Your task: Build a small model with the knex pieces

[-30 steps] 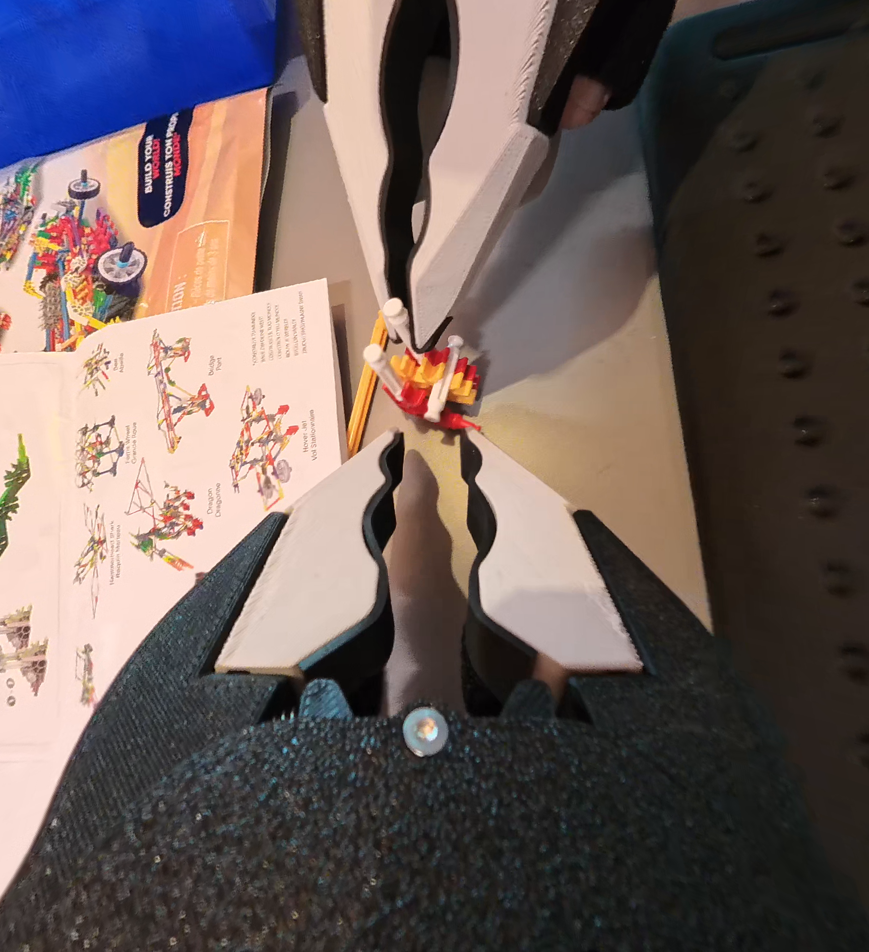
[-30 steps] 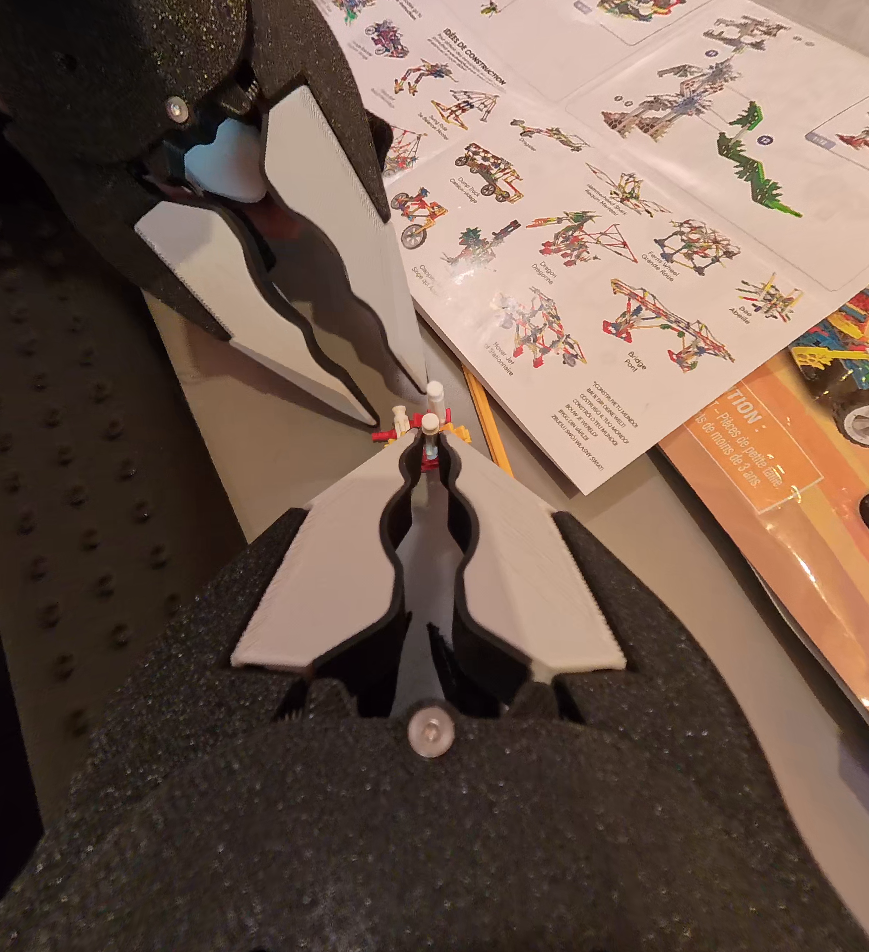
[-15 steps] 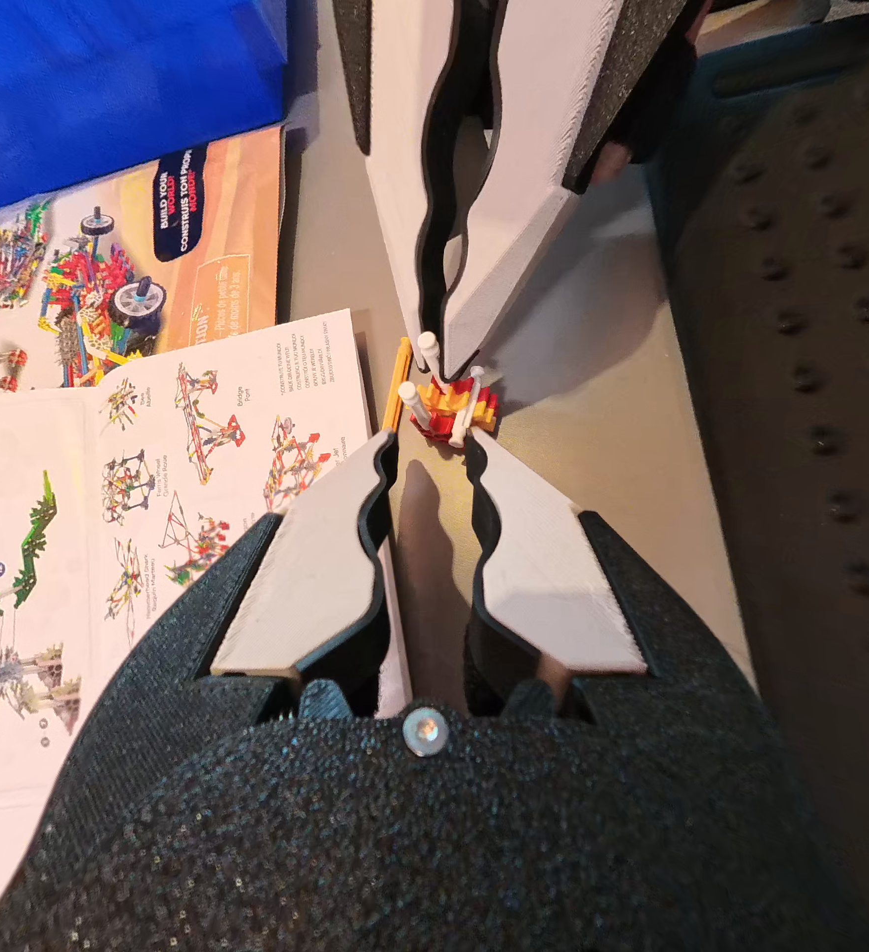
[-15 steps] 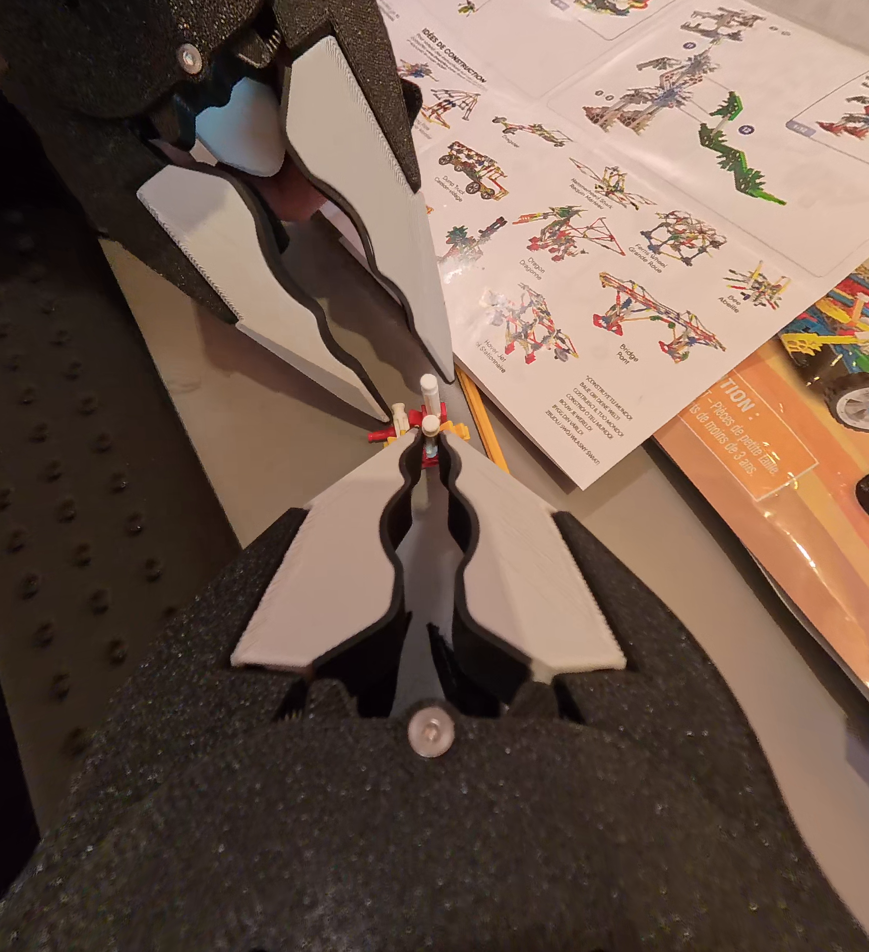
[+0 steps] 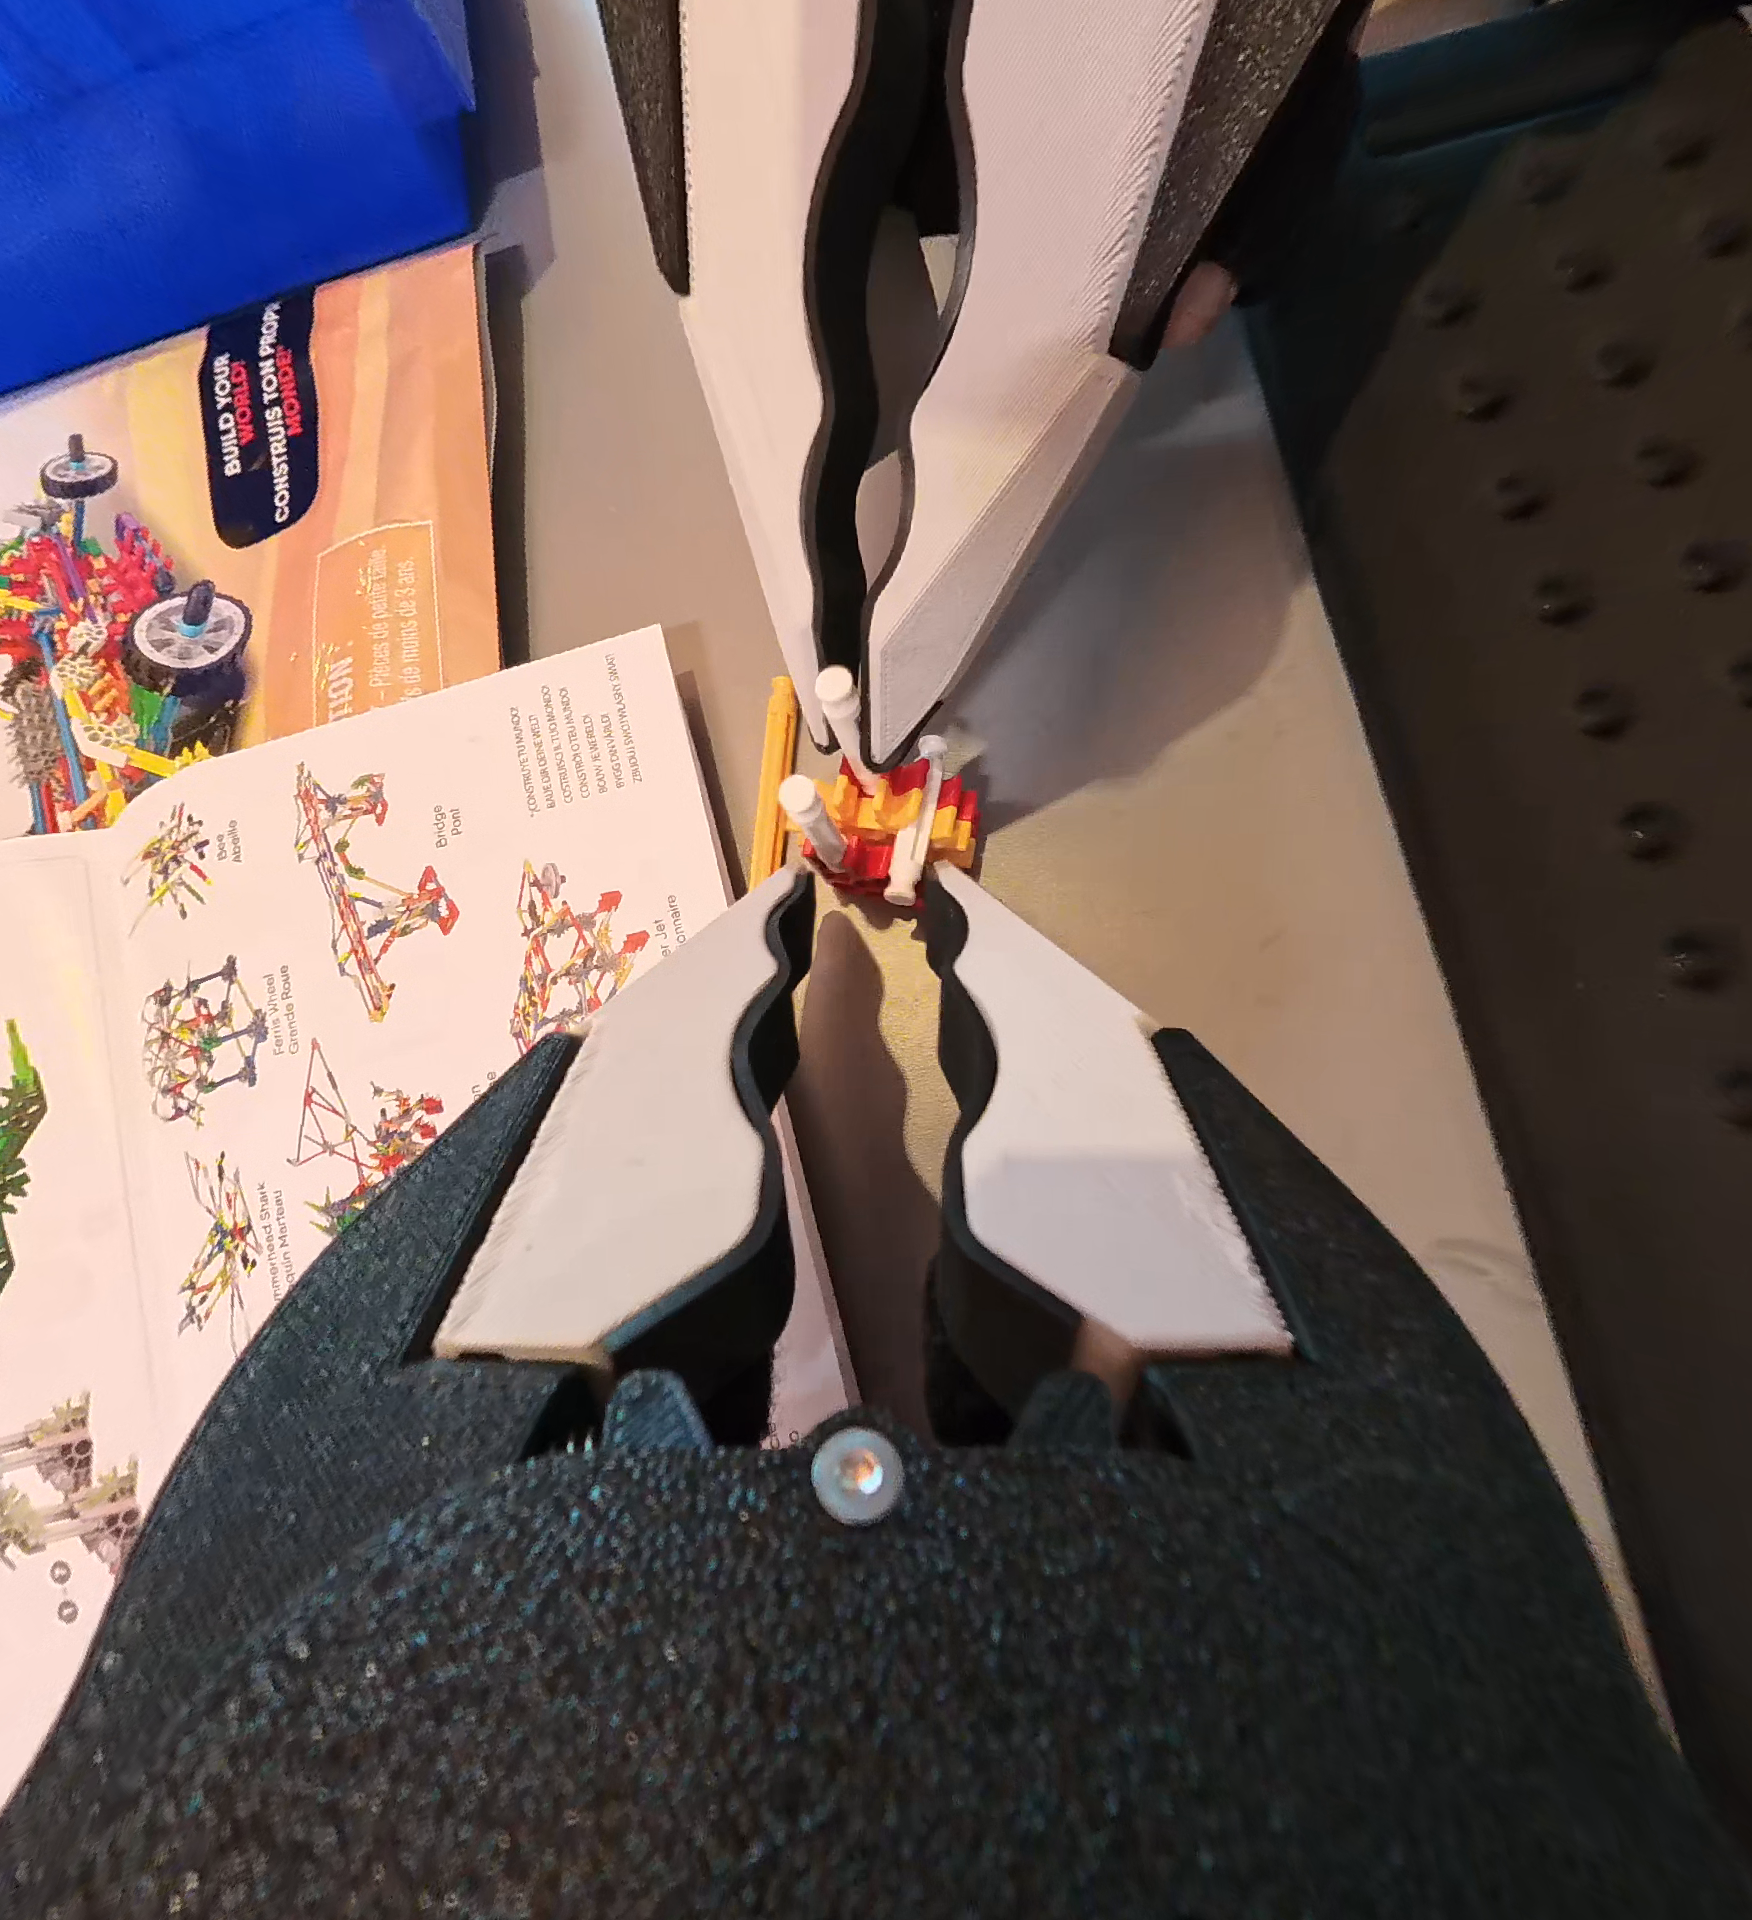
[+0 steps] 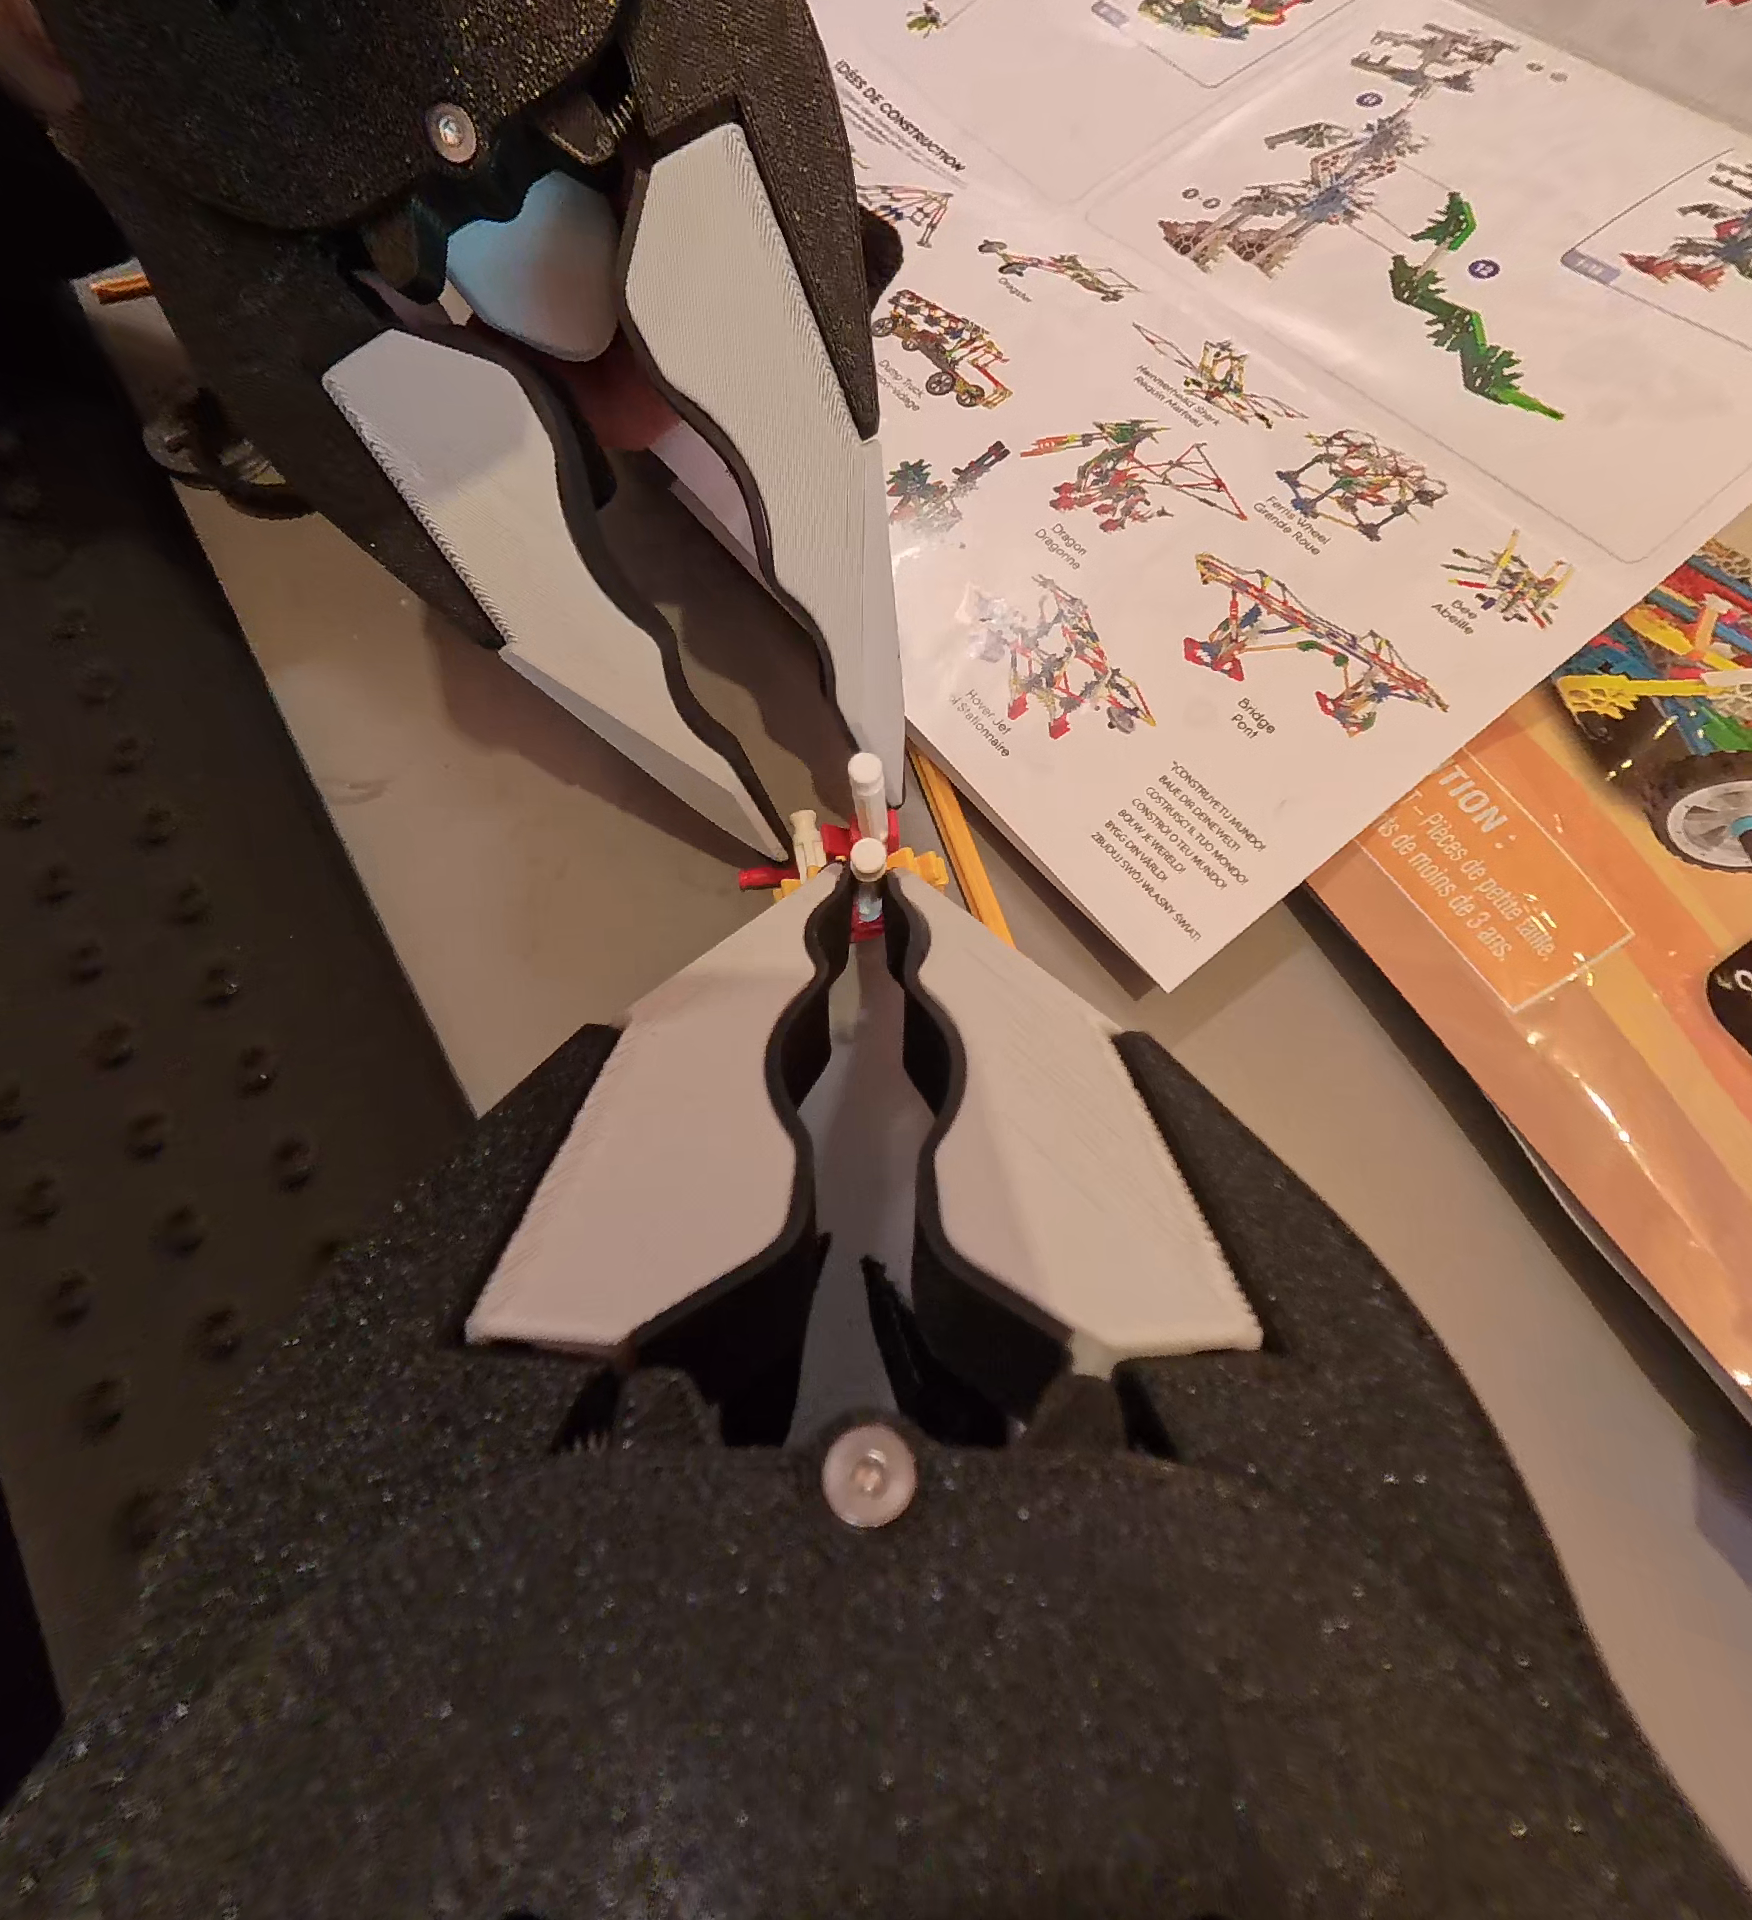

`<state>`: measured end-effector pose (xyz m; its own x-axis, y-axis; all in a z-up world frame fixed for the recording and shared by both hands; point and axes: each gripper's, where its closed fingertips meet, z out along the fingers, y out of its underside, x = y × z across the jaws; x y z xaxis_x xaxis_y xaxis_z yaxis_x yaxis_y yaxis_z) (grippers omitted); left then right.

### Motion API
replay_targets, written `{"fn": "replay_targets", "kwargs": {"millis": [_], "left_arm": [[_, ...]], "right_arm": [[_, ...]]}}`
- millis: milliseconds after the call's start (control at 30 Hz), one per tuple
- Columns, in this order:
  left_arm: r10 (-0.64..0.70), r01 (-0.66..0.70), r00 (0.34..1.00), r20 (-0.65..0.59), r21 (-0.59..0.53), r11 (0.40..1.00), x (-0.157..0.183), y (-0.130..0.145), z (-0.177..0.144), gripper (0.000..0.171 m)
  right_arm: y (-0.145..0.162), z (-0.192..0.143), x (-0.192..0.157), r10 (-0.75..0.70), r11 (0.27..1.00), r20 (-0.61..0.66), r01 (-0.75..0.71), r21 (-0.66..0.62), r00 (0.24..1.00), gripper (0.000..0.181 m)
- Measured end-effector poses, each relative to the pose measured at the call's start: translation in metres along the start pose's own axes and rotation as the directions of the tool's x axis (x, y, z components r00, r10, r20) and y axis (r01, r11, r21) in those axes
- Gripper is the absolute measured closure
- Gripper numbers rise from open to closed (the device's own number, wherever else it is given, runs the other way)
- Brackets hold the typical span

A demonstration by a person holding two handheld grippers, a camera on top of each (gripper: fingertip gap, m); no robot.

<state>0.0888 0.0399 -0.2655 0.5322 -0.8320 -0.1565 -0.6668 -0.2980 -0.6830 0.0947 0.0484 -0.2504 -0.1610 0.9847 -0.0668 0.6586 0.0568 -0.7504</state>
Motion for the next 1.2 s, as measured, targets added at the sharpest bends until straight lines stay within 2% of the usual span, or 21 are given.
{"fn": "replay_targets", "kwargs": {"millis": [167, 833, 1000, 1133, 1200], "left_arm": [[0.005, -0.005, 1.000, -0.020, 0.003, 1.000, 0.003, 0.001, 0.002, 0.162], [-0.067, 0.067, 0.996, -0.053, 0.003, 0.998, 0.008, 0.001, 0.004, 0.166], [-0.068, 0.068, 0.997, -0.048, 0.003, 0.998, 0.007, 0.001, 0.005, 0.166], [-0.067, 0.067, 0.997, -0.047, 0.003, 0.998, 0.007, 0.001, 0.005, 0.166], [-0.066, 0.066, 0.997, -0.047, 0.004, 0.998, 0.007, 0.000, 0.005, 0.166]], "right_arm": [[-0.001, 0.000, 0.001, 0.002, 1.000, -0.006, -0.002, -0.002, 1.000, 0.176], [0.001, 0.000, -0.002, 0.057, 0.997, -0.050, -0.055, 0.047, 0.997, 0.176], [0.002, -0.001, -0.003, 0.048, 0.998, -0.037, -0.046, 0.047, 0.998, 0.169], [0.006, -0.002, -0.005, 0.038, 0.999, -0.009, -0.038, 0.029, 0.999, 0.149], [0.009, 0.002, -0.005, 0.020, 1.000, -0.001, -0.020, 0.011, 1.000, 0.148]]}}
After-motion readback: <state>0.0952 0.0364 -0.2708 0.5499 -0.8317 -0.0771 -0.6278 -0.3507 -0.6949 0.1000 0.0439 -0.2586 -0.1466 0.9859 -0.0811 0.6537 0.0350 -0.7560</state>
